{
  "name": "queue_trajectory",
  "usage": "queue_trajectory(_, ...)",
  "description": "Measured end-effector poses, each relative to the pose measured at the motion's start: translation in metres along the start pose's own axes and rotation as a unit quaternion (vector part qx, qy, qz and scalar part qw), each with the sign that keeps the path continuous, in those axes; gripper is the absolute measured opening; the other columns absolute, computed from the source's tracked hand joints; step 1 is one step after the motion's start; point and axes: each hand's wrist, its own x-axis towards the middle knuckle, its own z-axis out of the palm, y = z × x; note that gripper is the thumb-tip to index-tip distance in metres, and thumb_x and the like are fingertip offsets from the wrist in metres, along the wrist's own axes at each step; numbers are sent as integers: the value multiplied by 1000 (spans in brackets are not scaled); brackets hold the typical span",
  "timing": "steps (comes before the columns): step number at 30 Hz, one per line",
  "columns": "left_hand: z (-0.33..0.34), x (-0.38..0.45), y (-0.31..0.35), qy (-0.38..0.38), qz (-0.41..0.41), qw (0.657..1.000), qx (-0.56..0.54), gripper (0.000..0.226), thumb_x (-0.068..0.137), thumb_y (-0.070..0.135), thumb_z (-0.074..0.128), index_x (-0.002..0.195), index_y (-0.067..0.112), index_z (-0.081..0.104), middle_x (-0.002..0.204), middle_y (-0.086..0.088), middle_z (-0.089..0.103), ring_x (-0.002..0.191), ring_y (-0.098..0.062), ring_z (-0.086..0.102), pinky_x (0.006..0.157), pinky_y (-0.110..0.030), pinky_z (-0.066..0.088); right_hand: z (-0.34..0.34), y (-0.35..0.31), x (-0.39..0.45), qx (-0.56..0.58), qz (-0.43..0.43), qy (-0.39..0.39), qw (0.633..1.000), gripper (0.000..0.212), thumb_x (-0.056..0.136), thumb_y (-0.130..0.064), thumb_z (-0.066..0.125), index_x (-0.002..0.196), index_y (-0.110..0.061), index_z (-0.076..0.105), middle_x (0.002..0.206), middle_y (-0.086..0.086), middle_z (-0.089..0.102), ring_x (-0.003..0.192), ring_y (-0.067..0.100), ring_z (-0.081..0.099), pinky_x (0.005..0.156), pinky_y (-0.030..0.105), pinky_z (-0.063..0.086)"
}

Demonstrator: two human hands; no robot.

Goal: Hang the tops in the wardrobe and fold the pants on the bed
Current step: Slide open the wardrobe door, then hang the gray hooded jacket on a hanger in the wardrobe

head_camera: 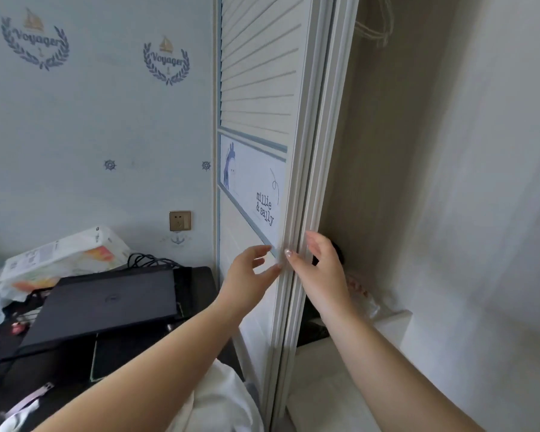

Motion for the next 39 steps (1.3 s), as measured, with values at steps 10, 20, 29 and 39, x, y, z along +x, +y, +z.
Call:
queue_trajectory(10, -73, -127, -63, 81, -111, 990, -7, 34, 82, 31, 72, 112, 36, 57, 118, 18, 60, 114, 1, 53, 96, -22, 41, 54, 20, -99, -37, -5, -259, 965, 43, 84, -32, 68, 121, -41, 49, 128, -18, 48, 113, -18, 42, 76, 0, 38)
queue_trajectory(20, -176, -295, -101, 269, -194, 943, -22, 31, 82, 23, 73, 107, 35, 58, 114, 17, 62, 103, 7, 58, 87, -16, 47, 153, -13, -217, 14, -39, -481, 876, 48, 83, -25, 71, 108, -54, 42, 122, -23, 47, 116, -5, 50, 96, 28, 47)
queue_trajectory(29, -290, -485, -95, 398, -211, 892, -32, 36, 73, 33, 77, 104, 39, 60, 114, 12, 65, 105, -3, 62, 93, -25, 48, 259, -98, -371, 48, -87, -609, 787, 45, 82, -24, 72, 110, -46, 46, 117, -24, 50, 111, -10, 50, 88, 16, 45)
queue_trajectory(39, -403, -723, -76, 559, -239, 794, -9, 32, 80, 20, 75, 101, 39, 61, 106, 19, 67, 104, 1, 62, 92, -28, 51, 369, -214, -601, 107, -141, -743, 645, 42, 82, -28, 72, 104, -55, 48, 119, -27, 49, 111, -14, 49, 85, 11, 44)
